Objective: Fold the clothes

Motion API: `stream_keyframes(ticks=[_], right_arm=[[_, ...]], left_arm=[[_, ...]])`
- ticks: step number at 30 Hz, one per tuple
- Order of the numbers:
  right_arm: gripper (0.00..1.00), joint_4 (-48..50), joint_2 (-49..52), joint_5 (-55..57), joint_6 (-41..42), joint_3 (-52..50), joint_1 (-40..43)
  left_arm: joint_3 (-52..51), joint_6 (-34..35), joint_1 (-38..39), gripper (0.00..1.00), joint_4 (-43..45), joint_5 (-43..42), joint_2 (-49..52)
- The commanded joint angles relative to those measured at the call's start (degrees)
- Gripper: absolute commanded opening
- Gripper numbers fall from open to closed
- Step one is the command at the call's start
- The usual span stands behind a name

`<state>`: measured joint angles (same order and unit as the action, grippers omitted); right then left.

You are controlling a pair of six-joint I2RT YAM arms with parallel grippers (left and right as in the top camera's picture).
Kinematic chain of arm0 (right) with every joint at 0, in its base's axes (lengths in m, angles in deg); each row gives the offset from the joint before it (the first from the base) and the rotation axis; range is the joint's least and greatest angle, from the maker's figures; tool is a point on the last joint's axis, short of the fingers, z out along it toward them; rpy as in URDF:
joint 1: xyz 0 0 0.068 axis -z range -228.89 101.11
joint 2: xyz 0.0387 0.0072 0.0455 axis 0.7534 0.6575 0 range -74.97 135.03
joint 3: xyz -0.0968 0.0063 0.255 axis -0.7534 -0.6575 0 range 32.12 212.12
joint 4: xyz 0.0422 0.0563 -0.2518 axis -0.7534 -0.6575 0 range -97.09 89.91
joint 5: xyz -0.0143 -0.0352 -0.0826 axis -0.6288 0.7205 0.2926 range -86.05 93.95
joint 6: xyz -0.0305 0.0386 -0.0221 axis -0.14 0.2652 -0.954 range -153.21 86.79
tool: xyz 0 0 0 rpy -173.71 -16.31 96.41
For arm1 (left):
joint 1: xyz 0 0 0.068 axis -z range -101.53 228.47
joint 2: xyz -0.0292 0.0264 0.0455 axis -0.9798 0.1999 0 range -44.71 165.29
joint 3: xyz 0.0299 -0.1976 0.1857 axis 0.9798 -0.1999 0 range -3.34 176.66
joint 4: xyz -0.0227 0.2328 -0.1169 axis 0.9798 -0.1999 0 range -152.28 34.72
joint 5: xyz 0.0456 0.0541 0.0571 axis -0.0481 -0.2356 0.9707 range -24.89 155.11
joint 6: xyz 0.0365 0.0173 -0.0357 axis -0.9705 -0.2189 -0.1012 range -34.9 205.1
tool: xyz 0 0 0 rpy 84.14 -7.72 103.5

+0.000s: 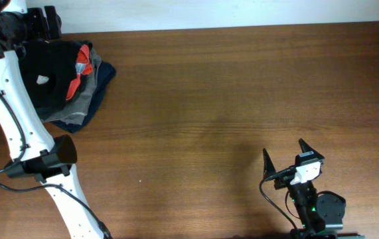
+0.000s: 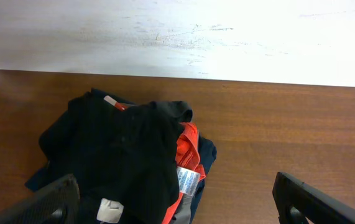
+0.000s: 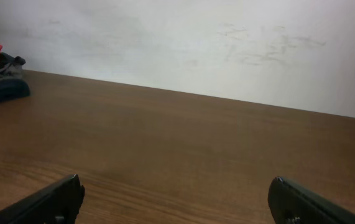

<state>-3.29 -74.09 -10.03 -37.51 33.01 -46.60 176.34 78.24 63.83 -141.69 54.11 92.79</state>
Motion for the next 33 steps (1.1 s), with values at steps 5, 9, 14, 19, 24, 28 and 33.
stream_keyframes(ticks=[5,9,14,19,24,28,33], right_arm=[[0.99,0.04,-0.63,1.11,0.2,-0.57,0.37],[0.99,0.02,-0.63,1.11,0.22,-0.57,0.37],[0.99,0.02,-0.63,1.11,0.22,-0.57,0.37],[0.99,0.02,-0.63,1.11,0.2,-0.57,0.37],[0.99,0.02,-0.63,1.11,0.2,-0.57,0.37],[0.99,0.02,-0.63,1.11,0.22,-0.57,0.37],[0.99,0.02,-0.63,1.11,0.2,-0.57,0.37]], left_arm=[[-0.39,-0.33,-0.04,0.99,-1.55,-0.52,-1.31],[-3.58,-0.33,0.17,0.99,0.31,-4.02,-3.82],[-22.51,-0.33,1.33,0.99,10.95,-6.49,-13.77],[-51.3,-0.35,2.95,0.99,27.08,-6.64,-28.17],[-74.86,-0.37,4.02,0.99,37.88,-6.62,-40.79],[-90.31,-3.87,5.31,0.99,44.52,-7.08,-49.44],[-108.72,-10.54,8.83,0.99,56.57,-7.28,-59.95]])
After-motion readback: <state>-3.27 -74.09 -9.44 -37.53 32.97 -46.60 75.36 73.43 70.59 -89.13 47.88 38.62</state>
